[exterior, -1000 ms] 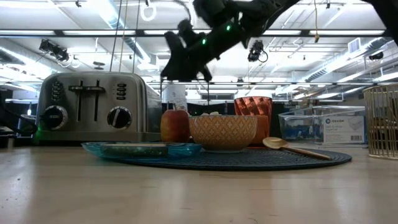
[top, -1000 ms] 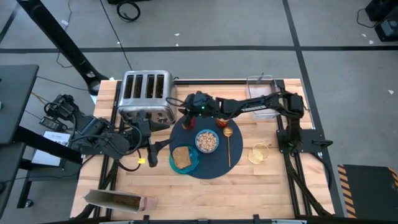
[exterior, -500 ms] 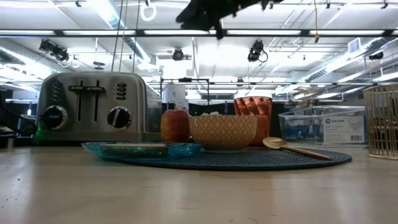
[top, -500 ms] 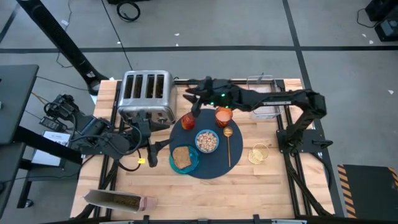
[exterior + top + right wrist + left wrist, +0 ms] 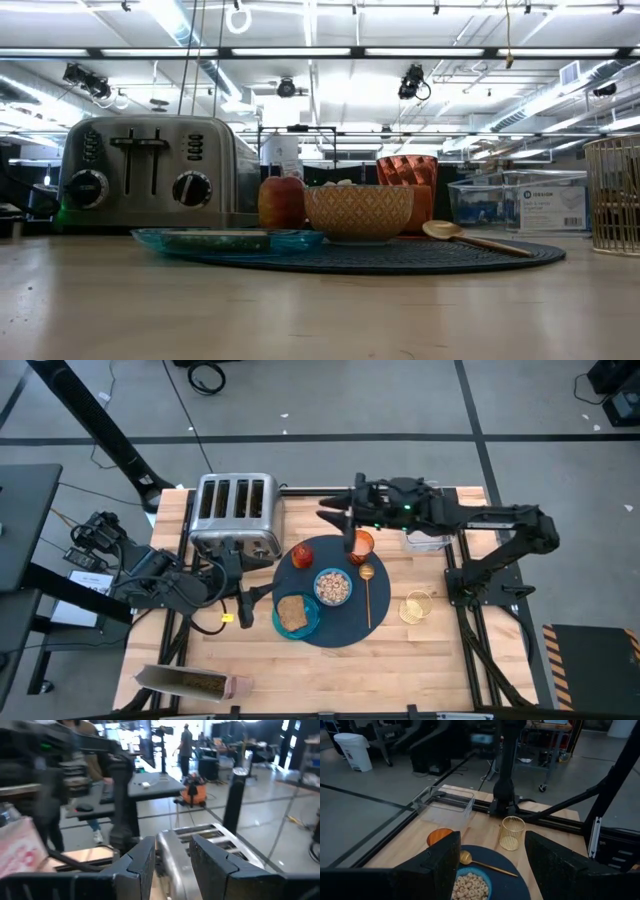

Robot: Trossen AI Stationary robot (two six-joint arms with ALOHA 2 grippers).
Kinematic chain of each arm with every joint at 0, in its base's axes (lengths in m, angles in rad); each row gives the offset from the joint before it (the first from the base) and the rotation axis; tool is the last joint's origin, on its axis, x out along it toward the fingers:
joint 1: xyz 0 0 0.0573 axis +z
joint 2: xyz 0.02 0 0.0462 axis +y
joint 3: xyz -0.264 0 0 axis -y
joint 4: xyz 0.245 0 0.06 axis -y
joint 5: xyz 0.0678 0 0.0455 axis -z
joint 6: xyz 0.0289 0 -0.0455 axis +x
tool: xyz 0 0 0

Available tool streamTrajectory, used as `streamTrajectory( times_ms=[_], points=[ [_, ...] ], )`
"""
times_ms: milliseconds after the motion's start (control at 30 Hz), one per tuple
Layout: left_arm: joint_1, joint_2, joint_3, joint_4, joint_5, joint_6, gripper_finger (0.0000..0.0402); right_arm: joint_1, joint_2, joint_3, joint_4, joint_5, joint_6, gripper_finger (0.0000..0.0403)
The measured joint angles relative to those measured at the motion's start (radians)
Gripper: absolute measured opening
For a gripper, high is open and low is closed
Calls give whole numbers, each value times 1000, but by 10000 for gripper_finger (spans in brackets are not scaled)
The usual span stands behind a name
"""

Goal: Arrange a breakfast setting
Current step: Return to Home Position

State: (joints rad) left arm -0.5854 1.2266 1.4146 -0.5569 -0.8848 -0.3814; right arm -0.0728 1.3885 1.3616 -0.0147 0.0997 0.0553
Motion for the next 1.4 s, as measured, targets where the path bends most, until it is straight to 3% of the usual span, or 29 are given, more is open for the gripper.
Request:
streamTrajectory(
  times_ms=[267, 433, 833, 1167, 1400],
  points=[
    [9, 11, 0, 40, 4, 4, 228, 123, -98, -57, -18, -43, -24, 130],
    [74, 27, 1, 69, 129, 13, 222, 180, -142, -125, -18, -149, 18, 123],
    [320, 69, 0, 178, 403, 167, 104, 207, -242, -285, 4, -256, 54, 11],
    [486, 99, 0, 270, 601, 266, 13, 153, -387, -468, 115, -271, 73, 7],
    [557, 116, 0, 314, 661, 290, 10, 125, -518, -564, 149, -284, 98, 10]
  ],
)
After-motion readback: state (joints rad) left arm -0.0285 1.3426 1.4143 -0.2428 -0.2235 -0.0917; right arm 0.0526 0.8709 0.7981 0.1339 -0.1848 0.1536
